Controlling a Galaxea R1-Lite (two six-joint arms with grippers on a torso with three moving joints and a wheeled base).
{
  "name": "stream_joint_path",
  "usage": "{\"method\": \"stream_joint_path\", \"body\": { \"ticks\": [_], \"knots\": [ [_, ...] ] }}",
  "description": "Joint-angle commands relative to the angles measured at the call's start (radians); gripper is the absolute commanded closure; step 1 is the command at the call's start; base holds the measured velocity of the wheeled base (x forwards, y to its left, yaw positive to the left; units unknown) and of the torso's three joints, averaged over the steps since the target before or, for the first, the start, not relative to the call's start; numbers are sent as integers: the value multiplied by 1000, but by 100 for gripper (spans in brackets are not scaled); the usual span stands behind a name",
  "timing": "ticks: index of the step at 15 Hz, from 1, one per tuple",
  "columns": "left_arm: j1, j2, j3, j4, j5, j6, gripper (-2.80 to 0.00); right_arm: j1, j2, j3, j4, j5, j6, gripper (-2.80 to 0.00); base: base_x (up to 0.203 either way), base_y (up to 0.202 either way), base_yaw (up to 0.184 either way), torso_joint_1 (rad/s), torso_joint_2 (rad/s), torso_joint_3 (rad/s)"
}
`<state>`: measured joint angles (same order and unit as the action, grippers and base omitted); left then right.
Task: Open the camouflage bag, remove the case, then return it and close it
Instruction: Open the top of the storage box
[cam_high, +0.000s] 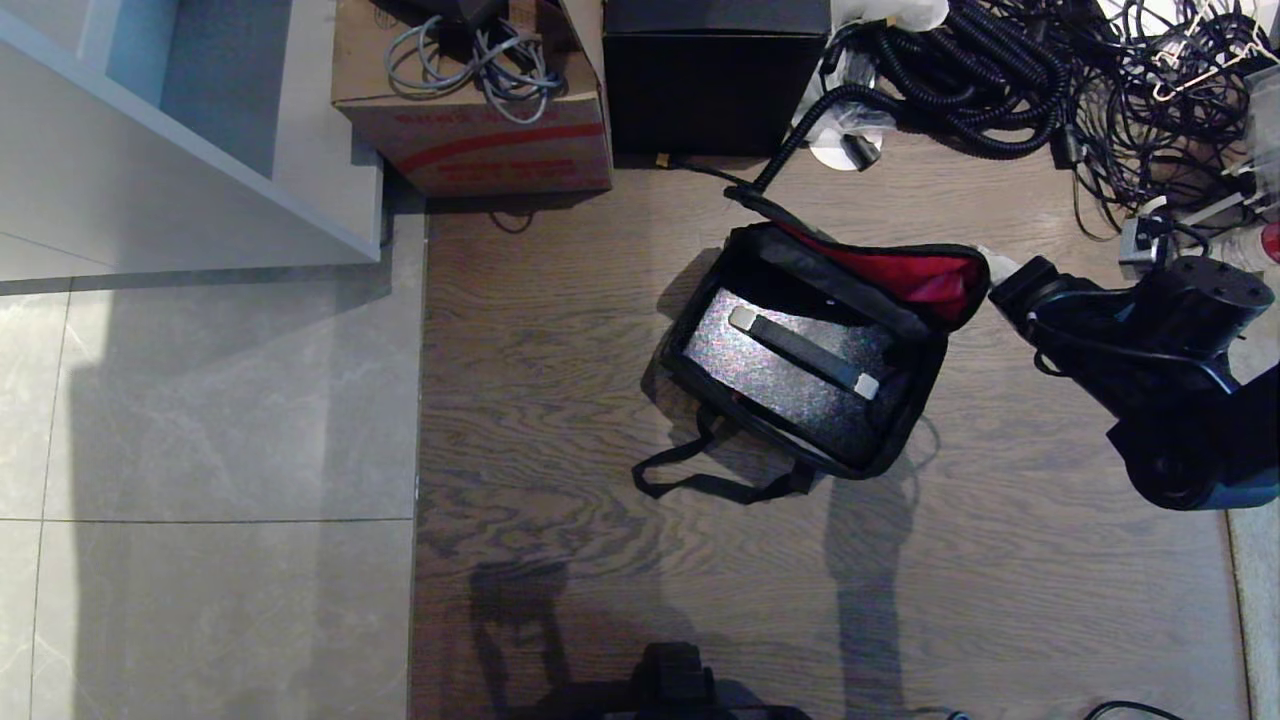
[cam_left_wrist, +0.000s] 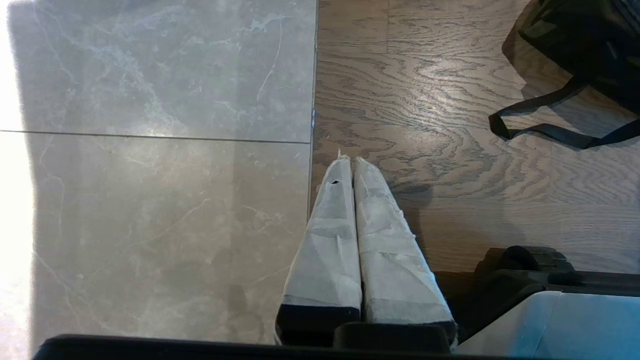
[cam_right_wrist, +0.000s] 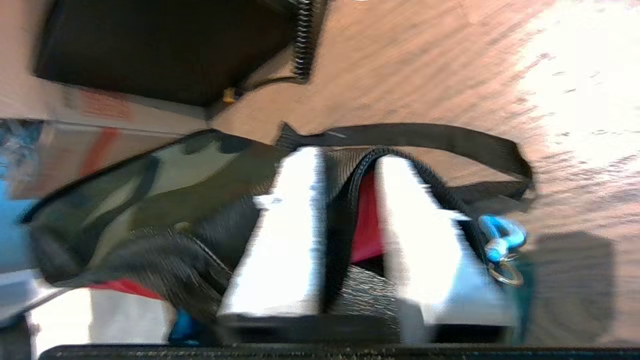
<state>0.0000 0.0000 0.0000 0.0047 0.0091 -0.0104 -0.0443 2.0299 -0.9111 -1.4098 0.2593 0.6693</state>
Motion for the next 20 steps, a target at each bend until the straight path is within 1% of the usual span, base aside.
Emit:
{"method": "stream_joint_path", "body": {
  "ticks": [1,4,7,9,11,13,16,18,20],
  "knots": [
    [0,0,0,0,0,0,0,0,22,-4,-1,-1,-4,-280,0,0,0,0,0,0],
    [0,0,0,0,0,0,0,-6,45,-43,-30,-5,-8,-280,0,0,0,0,0,0],
    [0,0,0,0,0,0,0,-6,56,-46,-72,-6,-8,-280,0,0,0,0,0,0],
    [0,0,0,0,0,0,0,-6,52,-36,-73,-5,-7,-280,0,0,0,0,0,0],
    [0,0,0,0,0,0,0,-5,42,14,-59,0,-6,-280,0,0,0,0,0,0],
    [0,0,0,0,0,0,0,26,46,76,-54,-4,-2,-280,0,0,0,0,0,0],
    [0,0,0,0,0,0,0,38,39,94,-46,-10,2,-280,0,0,0,0,0,0],
    [0,0,0,0,0,0,0,38,9,134,-35,11,0,-280,0,0,0,0,0,0],
    [0,0,0,0,0,0,0,53,-14,222,-21,51,-1,-280,0,0,0,0,0,0]
  ]
}}
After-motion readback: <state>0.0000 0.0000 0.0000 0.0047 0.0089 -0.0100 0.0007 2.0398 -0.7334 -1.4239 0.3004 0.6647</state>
